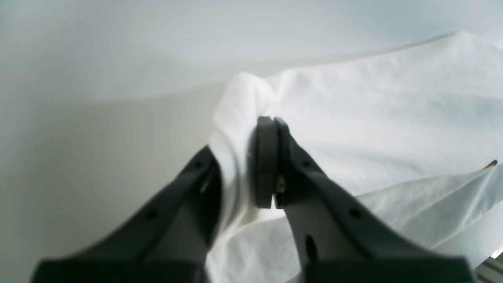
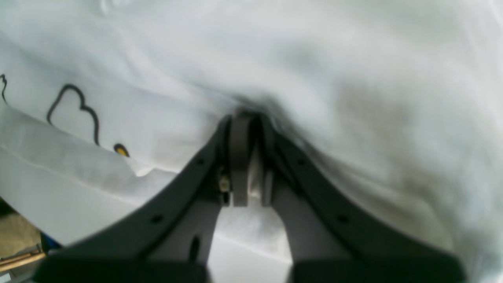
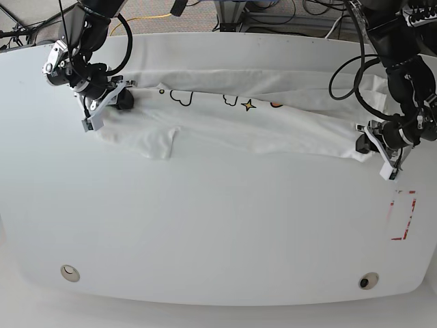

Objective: Fold the T-shirt properly
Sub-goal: 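Move the left gripper to the shirt's side edge and pinch it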

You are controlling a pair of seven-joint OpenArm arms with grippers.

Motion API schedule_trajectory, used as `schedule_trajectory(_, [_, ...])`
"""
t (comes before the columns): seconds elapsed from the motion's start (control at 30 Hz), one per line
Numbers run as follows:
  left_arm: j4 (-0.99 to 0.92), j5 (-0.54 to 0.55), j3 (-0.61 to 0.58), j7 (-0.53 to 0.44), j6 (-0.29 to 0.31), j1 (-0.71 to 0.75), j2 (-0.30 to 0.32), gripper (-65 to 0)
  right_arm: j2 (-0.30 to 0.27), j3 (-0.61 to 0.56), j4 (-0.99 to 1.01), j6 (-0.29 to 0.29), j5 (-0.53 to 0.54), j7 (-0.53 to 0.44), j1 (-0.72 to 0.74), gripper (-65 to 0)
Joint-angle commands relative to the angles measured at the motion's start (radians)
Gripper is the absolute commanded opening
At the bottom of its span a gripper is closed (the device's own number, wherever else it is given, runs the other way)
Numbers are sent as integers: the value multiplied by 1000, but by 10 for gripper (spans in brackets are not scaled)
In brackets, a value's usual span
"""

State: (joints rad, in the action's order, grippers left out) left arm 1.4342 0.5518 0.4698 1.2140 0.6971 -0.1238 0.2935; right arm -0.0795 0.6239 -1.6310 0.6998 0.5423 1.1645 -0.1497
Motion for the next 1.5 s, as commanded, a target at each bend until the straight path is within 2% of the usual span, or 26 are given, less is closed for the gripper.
schedule_trajectory(0.0, [63,17,4,-18,1,-12,20,-601,-10,4,38,-2,-60,-47,8,-610])
schedule_trajectory(0.2, [191,18,8,-18,1,51,26,-601,-16,6,116,-2,-84,-102,9,-612])
schedule_trajectory(0.43, [346,18,77,-18,1,137,26,-601,-27,7,122,-2,-84,-102,5,-612])
schedule_trajectory(0.7, [454,17,88,-18,1,223,29,-597,-27,7,122,-2,-84,-102,8,-612])
schedule_trajectory(0.83, [454,17,85,-18,1,258,66,-590,-27,7,122,-2,-84,-102,8,-612])
schedule_trajectory(1.03, [452,17,83,-18,1,287,98,-496,-27,7,122,-2,-84,-102,8,-612])
schedule_trajectory(1.13, [455,18,80,-18,1,318,102,-390,-27,7,122,-2,-84,-102,8,-612])
schedule_trajectory(1.23, [460,29,48,-18,1,344,146,-278,-27,4,122,-2,-84,-102,8,-612])
schedule_trajectory(1.27, [460,50,31,-18,1,349,160,-258,-27,4,122,-2,-84,-102,8,-612])
schedule_trajectory(1.47, [451,271,34,-18,1,353,240,-253,-27,3,122,-2,-84,-102,9,-612])
